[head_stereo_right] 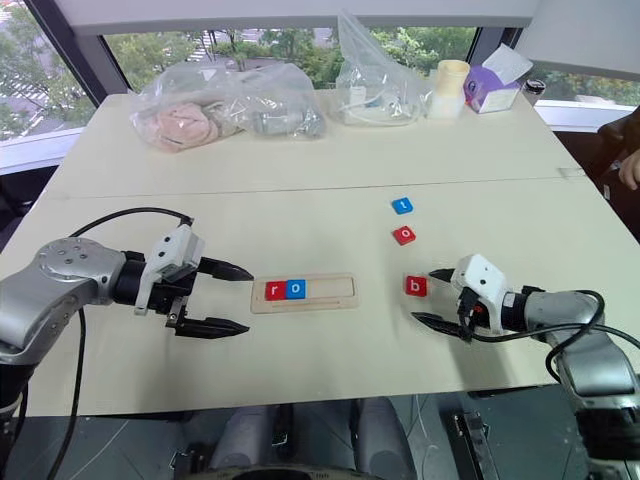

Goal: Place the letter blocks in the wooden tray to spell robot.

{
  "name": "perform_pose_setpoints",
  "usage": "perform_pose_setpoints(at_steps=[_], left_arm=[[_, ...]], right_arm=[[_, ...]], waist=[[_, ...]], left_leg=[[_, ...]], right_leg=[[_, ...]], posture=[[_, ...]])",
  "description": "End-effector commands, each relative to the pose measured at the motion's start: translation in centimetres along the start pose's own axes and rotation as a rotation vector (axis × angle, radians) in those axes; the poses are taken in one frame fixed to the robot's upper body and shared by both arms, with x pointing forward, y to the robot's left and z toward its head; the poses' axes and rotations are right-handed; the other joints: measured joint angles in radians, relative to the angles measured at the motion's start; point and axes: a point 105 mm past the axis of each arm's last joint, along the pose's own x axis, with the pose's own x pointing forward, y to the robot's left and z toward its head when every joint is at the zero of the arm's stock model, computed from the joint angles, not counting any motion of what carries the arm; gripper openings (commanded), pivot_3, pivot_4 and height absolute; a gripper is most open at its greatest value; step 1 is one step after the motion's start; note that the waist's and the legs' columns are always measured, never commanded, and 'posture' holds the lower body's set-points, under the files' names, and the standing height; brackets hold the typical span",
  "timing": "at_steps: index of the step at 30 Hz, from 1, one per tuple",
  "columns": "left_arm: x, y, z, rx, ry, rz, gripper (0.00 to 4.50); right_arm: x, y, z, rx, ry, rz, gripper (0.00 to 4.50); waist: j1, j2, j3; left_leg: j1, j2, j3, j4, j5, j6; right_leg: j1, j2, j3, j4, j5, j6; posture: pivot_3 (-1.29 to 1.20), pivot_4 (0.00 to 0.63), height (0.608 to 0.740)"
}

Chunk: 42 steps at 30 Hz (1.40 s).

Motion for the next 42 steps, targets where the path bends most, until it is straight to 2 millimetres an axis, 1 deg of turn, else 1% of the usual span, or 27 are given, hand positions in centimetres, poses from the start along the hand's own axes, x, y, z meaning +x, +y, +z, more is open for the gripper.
perform_pose_setpoints(at_steps=[1,3,7,8,9,11,12,13,14,16,19,22,24,26,28,31,34,37,42], left_arm=[[-0.4,-0.2,0.2,0.005,0.005,0.014,4.50],[-0.5,-0.2,0.1,-0.006,0.003,0.020,4.50],[-0.6,-0.2,-0.1,-0.021,0.004,0.039,4.50],[-0.7,-0.1,-0.2,-0.023,0.008,0.047,4.50],[-0.7,-0.1,-0.4,-0.025,0.011,0.052,4.50],[-0.8,-0.1,-0.5,-0.026,0.015,0.056,4.50],[-0.8,-0.2,-0.5,-0.031,0.013,0.058,4.50],[-0.9,-0.3,-0.5,-0.035,0.011,0.061,4.50],[-0.9,-0.3,-0.6,-0.039,0.011,0.065,4.50],[-1.0,-0.4,-0.7,-0.043,0.012,0.071,4.50],[-1.1,-0.2,-0.9,-0.045,0.013,0.077,4.50],[-1.2,0.2,-0.9,-0.036,0.014,0.093,4.50],[-1.3,0.5,-1.0,-0.032,0.027,0.094,4.50],[-1.6,0.8,-1.2,-0.032,0.038,0.103,4.50],[-1.8,1.1,-1.4,-0.032,0.048,0.119,4.50],[-2.0,1.3,-1.8,-0.034,0.064,0.141,4.50],[-2.0,1.2,-2.3,-0.041,0.075,0.158,4.50],[-1.9,1.1,-2.5,-0.049,0.067,0.174,4.50],[-1.4,0.4,-2.8,-0.073,0.052,0.184,4.50]], right_arm=[[0.4,-1.0,-0.4,-0.046,-0.010,0.001,4.48],[0.8,-1.3,-0.6,-0.038,-0.015,0.018,4.48],[1.3,-1.0,-1.2,-0.051,0.002,0.077,4.48],[1.3,-0.9,-1.5,-0.060,0.013,0.093,3.97],[1.3,-0.8,-1.6,-0.061,0.016,0.107,3.74],[1.3,-0.7,-1.7,-0.060,0.013,0.119,2.77],[1.3,-0.6,-1.6,-0.059,0.006,0.127,2.22],[1.3,-0.4,-1.5,-0.058,0.001,0.133,1.77],[1.3,-0.3,-1.4,-0.056,-0.002,0.137,1.18],[1.3,-0.5,-1.1,-0.065,0.005,0.127,1.13],[1.5,-0.6,1.3,-0.062,-0.020,0.154,1.13],[2.5,0.1,5.7,-0.099,-0.098,0.220,1.13],[3.7,0.8,8.5,-0.160,-0.122,0.275,1.13],[5.0,1.4,10.4,-0.195,-0.134,0.320,1.13],[6.1,1.9,11.6,-0.206,-0.134,0.359,1.13],[7.6,2.2,12.1,-0.232,-0.108,0.394,1.13],[9.2,2.0,12.3,-0.268,-0.082,0.397,1.13],[10.2,1.5,11.6,-0.346,-0.028,0.373,1.13],[11.2,3.2,11.2,-0.355,-0.018,0.449,1.13]], waist=[[0.001,0.000,0.000],[0.001,0.000,0.000],[0.000,0.000,0.000],[0.000,0.000,0.000],[0.001,0.000,0.000],[0.000,0.000,0.000],[0.000,0.000,0.000],[0.000,0.000,0.000],[0.000,0.000,0.000],[0.000,0.000,0.000],[0.001,0.000,0.000],[-0.005,0.001,0.001],[-0.006,0.002,0.001],[-0.005,0.002,0.001],[0.001,0.001,0.001],[0.012,0.001,0.001],[0.008,0.001,0.001],[0.005,0.001,0.001],[0.000,0.001,0.001]], left_leg=[[0.000,0.000,0.000,0.000,0.000,0.000],[0.000,0.000,0.000,0.000,0.000,0.000],[0.000,0.000,0.002,0.001,0.000,0.000],[0.000,0.000,0.002,0.001,0.000,0.000],[0.001,0.000,0.001,0.001,0.000,0.000],[0.006,0.000,0.001,0.001,0.000,0.000],[0.010,0.000,0.001,0.001,0.000,0.000],[0.014,0.000,0.000,0.001,0.000,-0.001],[0.015,0.000,-0.001,0.001,-0.001,-0.002],[0.015,0.000,-0.001,0.001,-0.002,-0.003],[0.015,0.000,-0.001,0.001,-0.002,-0.004],[0.015,0.001,0.000,-0.001,-0.002,-0.003],[0.015,0.001,0.001,-0.003,-0.001,-0.001],[0.015,0.002,0.000,-0.003,0.000,-0.001],[0.015,0.003,0.000,-0.004,0.000,-0.001],[0.013,0.003,0.000,-0.005,0.000,-0.001],[0.012,0.001,0.004,-0.004,0.000,-0.001],[0.011,0.000,0.005,-0.004,0.000,-0.001],[0.011,0.001,0.006,-0.004,0.000,-0.001]], right_leg=[[0.000,0.000,0.000,0.000,0.000,0.000],[0.000,0.000,0.000,0.000,0.000,0.000],[0.001,0.000,0.000,0.000,0.000,0.000],[0.002,0.000,0.000,0.000,0.000,0.000],[0.003,0.000,0.000,0.000,0.000,0.000],[0.007,0.000,0.000,0.000,0.000,0.001],[0.012,0.000,0.000,0.000,0.000,0.001],[0.014,-0.001,0.000,0.000,-0.001,0.001],[0.015,-0.001,0.000,-0.001,-0.001,0.001],[0.015,-0.002,0.000,-0.001,0.000,0.001],[0.015,-0.002,0.000,-0.001,0.000,0.001],[0.013,-0.002,0.001,0.000,0.000,0.000],[0.012,-0.001,0.001,0.000,0.000,0.000],[0.011,0.001,0.001,0.001,0.000,0.000],[0.011,0.002,0.000,0.001,0.000,-0.001],[0.010,0.001,-0.001,0.000,-0.001,-0.003],[0.009,-0.002,0.000,-0.001,0.000,-0.005],[0.009,-0.003,0.001,-0.001,0.000,-0.005],[0.009,-0.002,0.000,0.000,0.000,-0.005]], posture=[[0.00,0.150,0.739],[0.00,0.150,0.739],[0.00,0.150,0.739],[0.00,0.150,0.739],[0.00,0.150,0.739],[0.00,0.150,0.739],[0.00,0.150,0.739],[0.00,0.150,0.739],[0.00,0.150,0.739],[0.00,0.150,0.739],[0.00,0.150,0.739],[0.00,0.150,0.739],[0.00,0.150,0.739],[0.00,0.150,0.739],[0.00,0.150,0.739],[0.00,0.150,0.739],[0.00,0.150,0.739],[0.00,0.150,0.739],[0.00,0.150,0.739]])
